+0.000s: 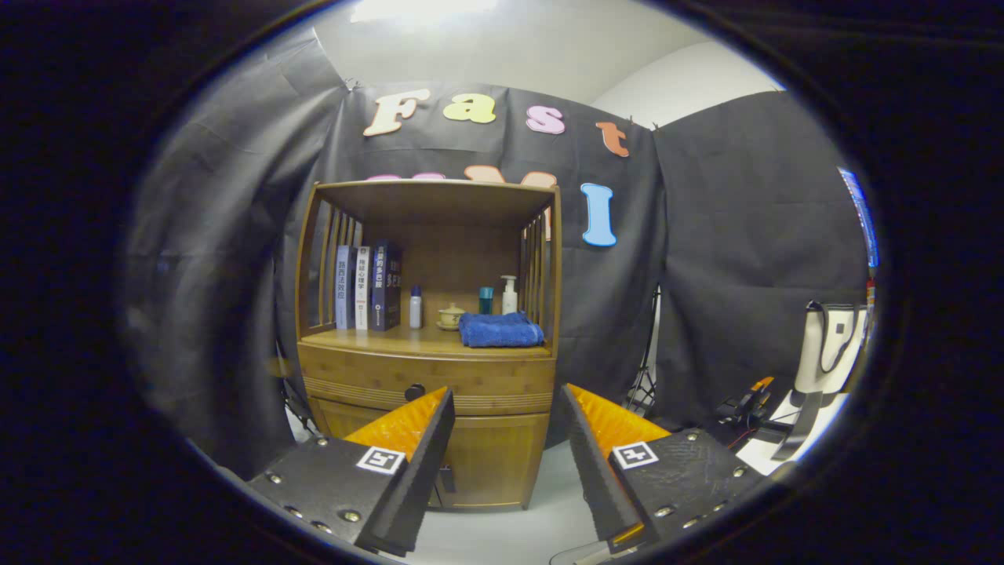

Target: Pull open the drawer, take out the items inside it, and place them on the countertop above the cabinet.

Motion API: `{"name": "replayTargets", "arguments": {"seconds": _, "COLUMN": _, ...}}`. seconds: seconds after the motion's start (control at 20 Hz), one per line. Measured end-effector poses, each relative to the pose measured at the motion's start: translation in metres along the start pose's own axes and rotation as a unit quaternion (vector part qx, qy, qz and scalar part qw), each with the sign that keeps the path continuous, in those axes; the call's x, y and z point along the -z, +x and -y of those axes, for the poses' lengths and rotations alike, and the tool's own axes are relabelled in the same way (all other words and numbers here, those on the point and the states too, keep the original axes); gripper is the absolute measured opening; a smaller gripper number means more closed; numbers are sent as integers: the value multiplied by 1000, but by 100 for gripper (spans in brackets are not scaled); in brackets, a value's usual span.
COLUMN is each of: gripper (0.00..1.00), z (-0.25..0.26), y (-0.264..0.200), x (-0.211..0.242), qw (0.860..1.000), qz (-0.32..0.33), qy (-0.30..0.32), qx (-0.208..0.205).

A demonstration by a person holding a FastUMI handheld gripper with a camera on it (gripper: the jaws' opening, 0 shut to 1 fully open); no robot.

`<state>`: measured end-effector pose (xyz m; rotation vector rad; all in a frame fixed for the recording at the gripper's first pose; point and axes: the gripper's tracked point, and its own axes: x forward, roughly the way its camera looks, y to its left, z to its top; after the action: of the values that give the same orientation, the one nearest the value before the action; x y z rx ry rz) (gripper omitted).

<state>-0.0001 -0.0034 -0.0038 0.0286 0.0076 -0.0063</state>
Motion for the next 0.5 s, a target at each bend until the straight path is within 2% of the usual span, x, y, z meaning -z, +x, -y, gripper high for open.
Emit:
{"name": "replayTargets", "arguments": {"seconds": 0.25, "gripper": 81, "z": -1, "y": 10, "x": -4, "qw": 1000, "qz": 11, "qy": 3, "qx": 6}}
{"name": "replayTargets", "arguments": {"seconds": 0.4, "gripper": 81, "z": -14, "y": 33, "x": -9, "qw": 1000, "qz": 25, "qy": 10, "qx": 10}}
{"name": "replayTargets", "arguments": {"seconds": 0.5, "gripper": 81, "z": -16, "y": 59, "x": 1, "qw": 999, "qz": 7, "qy": 13, "qx": 29}}
